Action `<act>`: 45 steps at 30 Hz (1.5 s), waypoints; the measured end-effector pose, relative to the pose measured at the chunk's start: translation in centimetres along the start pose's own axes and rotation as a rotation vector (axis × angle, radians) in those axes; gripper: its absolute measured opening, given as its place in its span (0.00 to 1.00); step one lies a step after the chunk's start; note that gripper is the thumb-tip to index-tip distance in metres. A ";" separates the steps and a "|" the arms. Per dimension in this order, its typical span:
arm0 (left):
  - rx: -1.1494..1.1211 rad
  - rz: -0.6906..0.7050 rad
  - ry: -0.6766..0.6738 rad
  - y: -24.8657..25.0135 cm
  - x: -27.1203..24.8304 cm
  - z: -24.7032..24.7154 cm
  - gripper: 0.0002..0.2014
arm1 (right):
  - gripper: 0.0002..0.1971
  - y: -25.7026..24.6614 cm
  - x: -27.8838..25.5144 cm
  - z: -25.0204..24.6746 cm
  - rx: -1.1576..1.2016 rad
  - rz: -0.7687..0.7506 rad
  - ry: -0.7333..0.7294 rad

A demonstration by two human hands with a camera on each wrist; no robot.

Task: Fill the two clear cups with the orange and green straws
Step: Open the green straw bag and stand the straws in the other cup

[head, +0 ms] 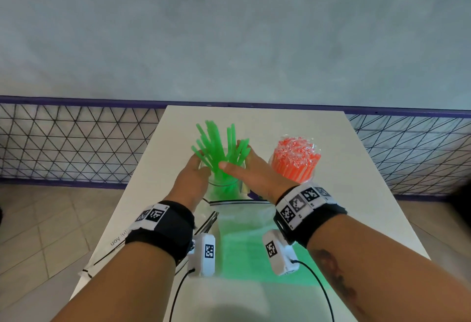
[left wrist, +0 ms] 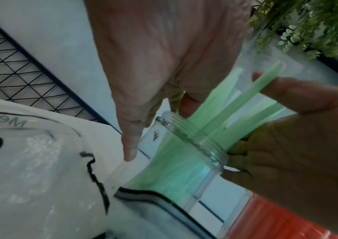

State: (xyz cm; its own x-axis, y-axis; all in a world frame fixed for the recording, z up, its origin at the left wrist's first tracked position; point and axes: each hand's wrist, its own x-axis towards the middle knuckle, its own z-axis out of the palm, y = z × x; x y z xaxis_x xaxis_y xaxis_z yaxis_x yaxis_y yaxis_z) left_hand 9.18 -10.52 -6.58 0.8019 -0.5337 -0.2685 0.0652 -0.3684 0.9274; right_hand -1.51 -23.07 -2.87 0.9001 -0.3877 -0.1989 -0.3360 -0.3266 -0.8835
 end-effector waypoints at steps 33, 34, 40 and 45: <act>1.355 0.239 -0.773 0.8 -4.9 6.5 0.09 | 0.13 0.4 -9.1 0.4 -1.101 0.082 -0.609; 1.345 0.238 -0.803 0.7 -4.9 6.5 0.10 | 0.14 0.6 -9.1 0.0 -0.999 0.123 -0.653; 1.124 0.413 -0.678 0.4 -4.5 6.0 0.12 | 0.17 2.2 -8.8 0.4 -1.191 -0.008 -0.553; 0.984 0.366 -0.662 0.4 -4.1 6.0 0.23 | 0.34 5.0 -8.7 4.1 -1.203 0.015 -0.638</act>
State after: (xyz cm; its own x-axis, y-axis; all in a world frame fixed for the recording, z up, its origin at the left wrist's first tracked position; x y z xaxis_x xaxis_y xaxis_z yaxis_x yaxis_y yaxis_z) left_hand 2.35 -13.06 -6.66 0.2060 -0.9016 -0.3804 -0.8015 -0.3785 0.4629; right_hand -9.92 -17.78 -7.30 0.7547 -0.0429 -0.6547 -0.0840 -0.9960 -0.0316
